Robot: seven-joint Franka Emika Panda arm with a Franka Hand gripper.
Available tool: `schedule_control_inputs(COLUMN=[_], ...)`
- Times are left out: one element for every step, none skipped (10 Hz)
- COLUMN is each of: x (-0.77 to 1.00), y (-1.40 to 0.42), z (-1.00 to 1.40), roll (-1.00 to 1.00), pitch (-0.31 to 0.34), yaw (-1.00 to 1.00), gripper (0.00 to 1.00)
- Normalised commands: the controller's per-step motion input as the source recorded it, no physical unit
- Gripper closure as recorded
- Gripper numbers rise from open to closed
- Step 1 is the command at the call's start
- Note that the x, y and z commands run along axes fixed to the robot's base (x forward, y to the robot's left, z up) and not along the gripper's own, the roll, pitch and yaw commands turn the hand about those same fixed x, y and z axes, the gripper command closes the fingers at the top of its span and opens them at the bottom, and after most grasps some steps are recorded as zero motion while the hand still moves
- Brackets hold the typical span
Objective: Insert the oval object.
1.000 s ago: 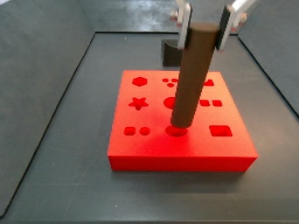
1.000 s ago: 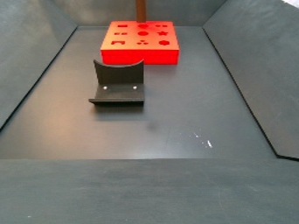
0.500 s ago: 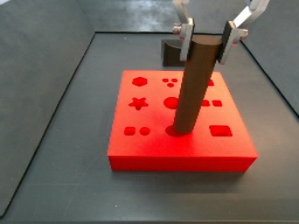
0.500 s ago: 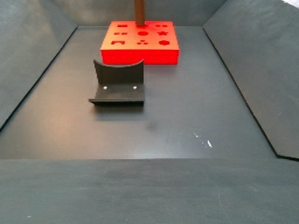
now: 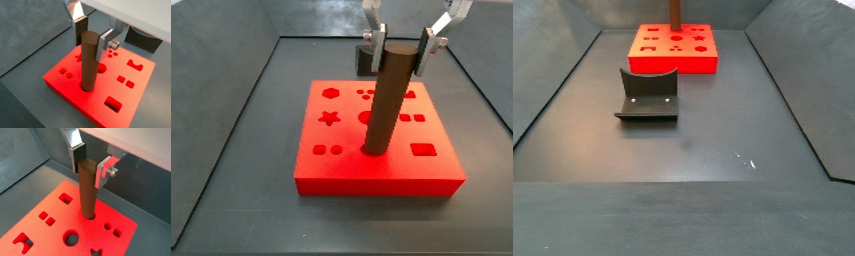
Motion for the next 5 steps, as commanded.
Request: schedule_control_inputs(x=[0.0,-0.01,-0.01,-0.05,-0.05], y=[0.0,0.0,0.0,-0.03,0.0], z=[-0.2,-0.23,-0.09,-0.1,-0.07], roll=[0.06,0.03,0.0,0.0,0.0], pitch=[0.0,0.0,0.0,0.0,0.0], yaw=[0.15,0.21,0.02,0.06,0.05], gripper=[1.0,1.0,1.0,1.0,1.0])
